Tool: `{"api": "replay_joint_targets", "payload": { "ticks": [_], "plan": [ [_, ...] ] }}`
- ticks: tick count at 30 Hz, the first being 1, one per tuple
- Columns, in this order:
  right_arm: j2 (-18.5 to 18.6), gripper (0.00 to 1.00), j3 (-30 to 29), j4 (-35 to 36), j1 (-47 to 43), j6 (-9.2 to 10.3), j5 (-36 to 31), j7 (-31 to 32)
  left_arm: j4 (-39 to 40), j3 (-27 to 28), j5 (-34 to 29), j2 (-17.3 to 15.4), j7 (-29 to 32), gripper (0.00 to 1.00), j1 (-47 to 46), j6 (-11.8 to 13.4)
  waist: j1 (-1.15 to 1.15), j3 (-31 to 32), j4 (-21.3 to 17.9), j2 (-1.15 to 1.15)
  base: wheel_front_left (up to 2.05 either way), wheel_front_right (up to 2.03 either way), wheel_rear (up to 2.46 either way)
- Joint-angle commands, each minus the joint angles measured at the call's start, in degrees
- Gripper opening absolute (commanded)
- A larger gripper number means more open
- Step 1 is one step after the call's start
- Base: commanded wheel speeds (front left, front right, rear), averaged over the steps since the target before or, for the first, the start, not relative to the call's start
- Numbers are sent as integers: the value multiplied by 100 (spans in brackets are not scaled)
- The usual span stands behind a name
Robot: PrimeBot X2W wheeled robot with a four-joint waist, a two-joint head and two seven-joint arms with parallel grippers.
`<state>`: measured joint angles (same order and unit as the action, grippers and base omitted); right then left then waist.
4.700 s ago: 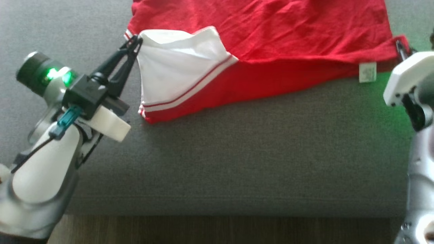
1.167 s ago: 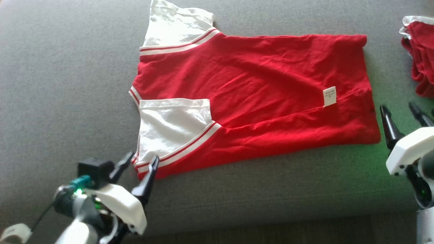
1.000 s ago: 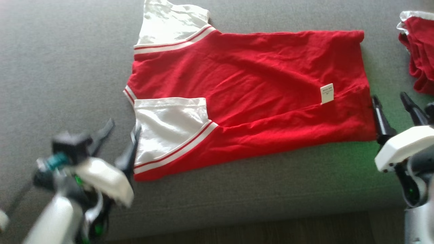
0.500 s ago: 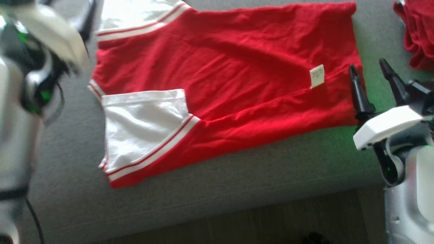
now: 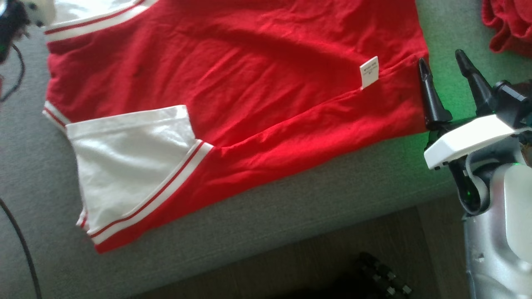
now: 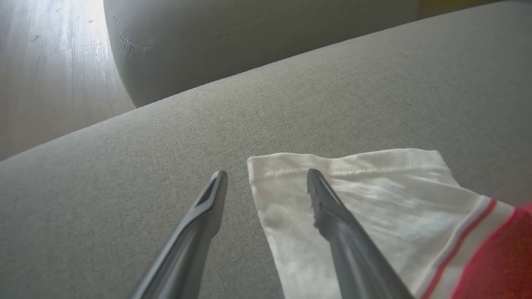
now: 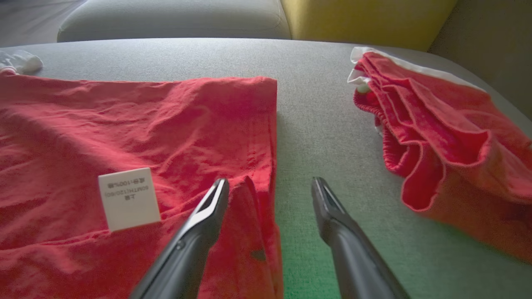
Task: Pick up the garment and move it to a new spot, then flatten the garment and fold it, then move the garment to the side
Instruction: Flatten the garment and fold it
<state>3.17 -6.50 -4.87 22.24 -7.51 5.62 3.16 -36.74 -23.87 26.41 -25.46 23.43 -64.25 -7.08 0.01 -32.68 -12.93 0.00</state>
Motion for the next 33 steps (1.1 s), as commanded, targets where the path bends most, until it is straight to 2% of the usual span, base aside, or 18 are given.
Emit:
{"api": "replay_joint_targets", "payload": {
  "ticks": [1, 11, 20, 21, 22, 23, 24, 27, 33],
  "plan": [
    [-27, 100, 125, 183, 67, 2, 37, -73, 71, 131, -30, -316, -64, 100, -336, -19, -1, -86, -82, 0, 0, 0, 0],
    [-28, 100, 197, 155, 145, 2, 163, -167, -914, -104, -244, -488, -192, 100, -843, -28, -1, -344, -268, 0, 0, 0, 0],
    [-29, 100, 118, 150, 222, 2, 105, -116, -1095, -442, 286, -311, -1, 100, -913, -38, -1, -349, -223, 0, 0, 0, 0],
    [-29, 100, 121, 169, 243, 2, 90, -96, -1079, -511, 356, -323, 39, 91, -908, -39, -1, -338, -217, 0, 0, 0, 0],
    [-29, 100, 128, 188, 268, 2, 80, -75, -1059, -573, 423, -344, 61, 48, -911, -39, -1, -329, -215, 0, 0, 0, 0],
    [-29, 100, 142, 198, 299, 2, 72, -51, -1027, -644, 474, -376, 59, 22, -918, -39, -1, -321, -217, 0, 0, 0, 0],
    [-29, 100, 165, 198, 335, 2, 71, -23, -1002, -704, 544, -407, 62, 0, -917, -39, -1, -309, -225, 0, 0, 0, 0],
    [-29, 100, 234, 91, 559, 2, 220, 110, -867, -970, 895, -580, 180, 0, -889, -40, -1, -287, -258, 0, 0, 0, 0],
    [-29, 100, 270, -414, 1253, 2, 455, 331, -771, -1186, 1038, -767, -226, 0, -1002, -40, -1, -316, -236, 0, 0, 0, 0]
  ]
}}
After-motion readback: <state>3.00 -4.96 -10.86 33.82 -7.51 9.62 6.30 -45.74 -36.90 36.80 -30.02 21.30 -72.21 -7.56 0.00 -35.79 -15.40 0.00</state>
